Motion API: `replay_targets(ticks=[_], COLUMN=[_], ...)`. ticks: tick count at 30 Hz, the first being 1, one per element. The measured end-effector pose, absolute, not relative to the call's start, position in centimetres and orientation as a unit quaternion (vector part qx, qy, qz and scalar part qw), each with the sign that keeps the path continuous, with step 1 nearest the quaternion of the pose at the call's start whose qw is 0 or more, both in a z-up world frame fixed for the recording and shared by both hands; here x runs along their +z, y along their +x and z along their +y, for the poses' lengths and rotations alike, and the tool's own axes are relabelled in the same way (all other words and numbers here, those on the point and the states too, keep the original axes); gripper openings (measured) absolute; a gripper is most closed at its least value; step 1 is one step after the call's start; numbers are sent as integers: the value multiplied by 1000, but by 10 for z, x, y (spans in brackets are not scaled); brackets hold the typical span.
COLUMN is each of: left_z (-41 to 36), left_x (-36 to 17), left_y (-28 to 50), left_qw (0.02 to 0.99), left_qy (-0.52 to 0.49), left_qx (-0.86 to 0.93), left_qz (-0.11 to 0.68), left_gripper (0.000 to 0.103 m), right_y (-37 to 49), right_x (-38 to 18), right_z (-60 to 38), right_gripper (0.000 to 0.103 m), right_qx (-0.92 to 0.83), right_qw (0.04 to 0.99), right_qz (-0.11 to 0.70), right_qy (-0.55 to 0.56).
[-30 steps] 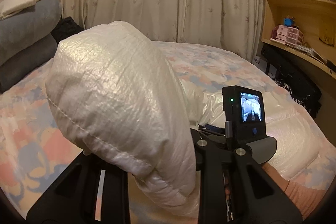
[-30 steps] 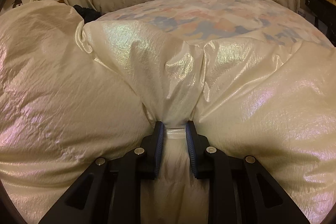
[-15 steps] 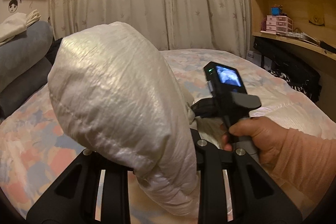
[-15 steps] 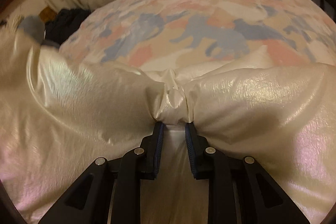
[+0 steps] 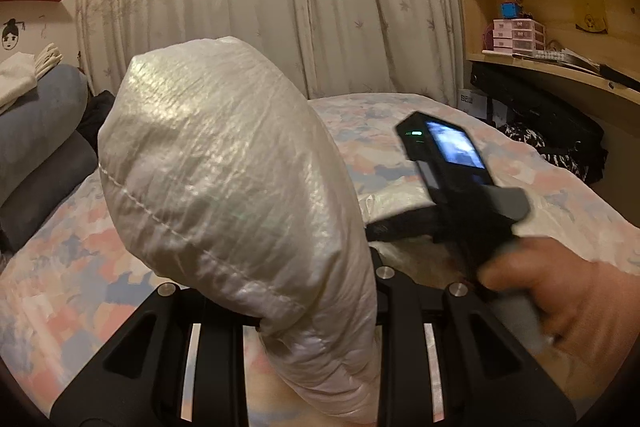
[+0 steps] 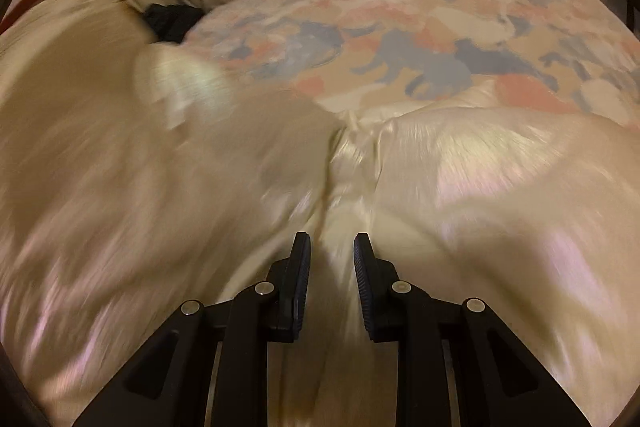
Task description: Fold large clothes
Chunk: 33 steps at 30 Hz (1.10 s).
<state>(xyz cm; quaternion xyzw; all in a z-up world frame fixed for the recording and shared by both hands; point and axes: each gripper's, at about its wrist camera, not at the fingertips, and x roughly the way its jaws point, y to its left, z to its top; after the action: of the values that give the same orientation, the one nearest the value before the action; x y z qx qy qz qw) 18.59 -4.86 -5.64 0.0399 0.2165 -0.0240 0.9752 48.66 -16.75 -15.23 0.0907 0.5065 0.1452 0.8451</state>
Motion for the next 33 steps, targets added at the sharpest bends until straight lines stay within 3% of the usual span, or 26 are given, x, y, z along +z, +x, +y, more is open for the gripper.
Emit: replay_targets(ticks=[10, 20, 29, 33], left_z=[-103, -204, -338, -378], left_x=[-31, -24, -92, -127], left_y=[186, 179, 168, 150], left_qw=[972, 963, 921, 905], left_qy=[81, 138, 269, 352], left_qx=[-37, -84, -146, -131], left_qz=[219, 215, 242, 202], left_gripper=[23, 23, 23, 24], right_y=[370, 284, 205, 182], right_x=[-126, -73, -72, -90], right_z=[-223, -332, -416, -439], right_gripper=[23, 23, 23, 23], right_qx=[180, 3, -142, -165], right_qw=[846, 898, 893, 877], right_qz=[479, 390, 356, 380], right_qy=[150, 203, 235, 245])
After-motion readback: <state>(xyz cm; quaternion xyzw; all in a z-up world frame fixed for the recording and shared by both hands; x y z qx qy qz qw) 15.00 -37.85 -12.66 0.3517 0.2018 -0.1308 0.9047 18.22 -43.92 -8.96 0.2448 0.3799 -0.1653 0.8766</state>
